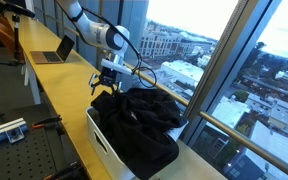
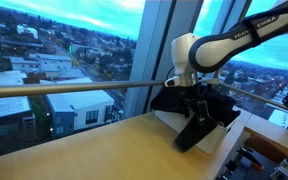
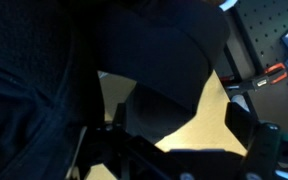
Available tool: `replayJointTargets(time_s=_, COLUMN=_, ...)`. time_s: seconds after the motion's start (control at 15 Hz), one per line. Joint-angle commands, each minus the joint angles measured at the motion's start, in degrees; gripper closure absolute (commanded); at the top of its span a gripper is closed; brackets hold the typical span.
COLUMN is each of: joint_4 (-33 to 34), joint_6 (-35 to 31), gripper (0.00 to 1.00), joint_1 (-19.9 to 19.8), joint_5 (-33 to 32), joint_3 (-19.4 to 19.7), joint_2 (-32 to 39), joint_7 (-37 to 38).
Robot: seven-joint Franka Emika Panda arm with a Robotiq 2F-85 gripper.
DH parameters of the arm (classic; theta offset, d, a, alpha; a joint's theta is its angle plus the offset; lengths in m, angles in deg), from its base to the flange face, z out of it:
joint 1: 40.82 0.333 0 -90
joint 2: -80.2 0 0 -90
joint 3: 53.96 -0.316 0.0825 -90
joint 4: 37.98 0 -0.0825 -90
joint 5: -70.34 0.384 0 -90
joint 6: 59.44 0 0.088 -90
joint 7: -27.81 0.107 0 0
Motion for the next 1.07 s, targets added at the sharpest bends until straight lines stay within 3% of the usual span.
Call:
replayJointTargets(time_s=0.0, joint_4=5.4, joint_6=5.8, gripper=0.0, joint_1=0.2, joint_5=-3.4, joint_3=0.8, joint_2=4.9, joint_7=-1.3)
replayJointTargets(time_s=0.2, joint_4=7.2, joint_6=7.9, gripper=0.03, joint_1=0.0, joint_5=-5.1, joint_3=1.2, joint_2=7.7, joint_7=-1.1)
replayJointTargets(time_s=0.27, joint_4=7.7, joint_6=8.5, gripper=0.26, joint_1=0.0, joint_5=-5.2, joint_3=1.3, joint_2=8.4, joint_7=-0.9)
replayJointTargets(time_s=0.4, joint_4=8.4, joint_6=8.5, gripper=0.3, joint_1=-0.3, joint_5=-5.0, joint_3=1.2, joint_2=9.0, joint_7=-0.7)
replayJointTargets(time_s=0.67, joint_4=9.3, joint_6=8.0, gripper=0.62, joint_1=-1.5, joint_5=-2.3, joint_3=0.5, joint_2=7.1, joint_7=-0.5)
replayJointTargets(time_s=1.0, joint_4=7.3, joint_6=5.6, gripper=0.99, joint_1=-4.7, joint_5=2.8, joint_3=0.4, joint_2=-3.2, joint_7=0.2)
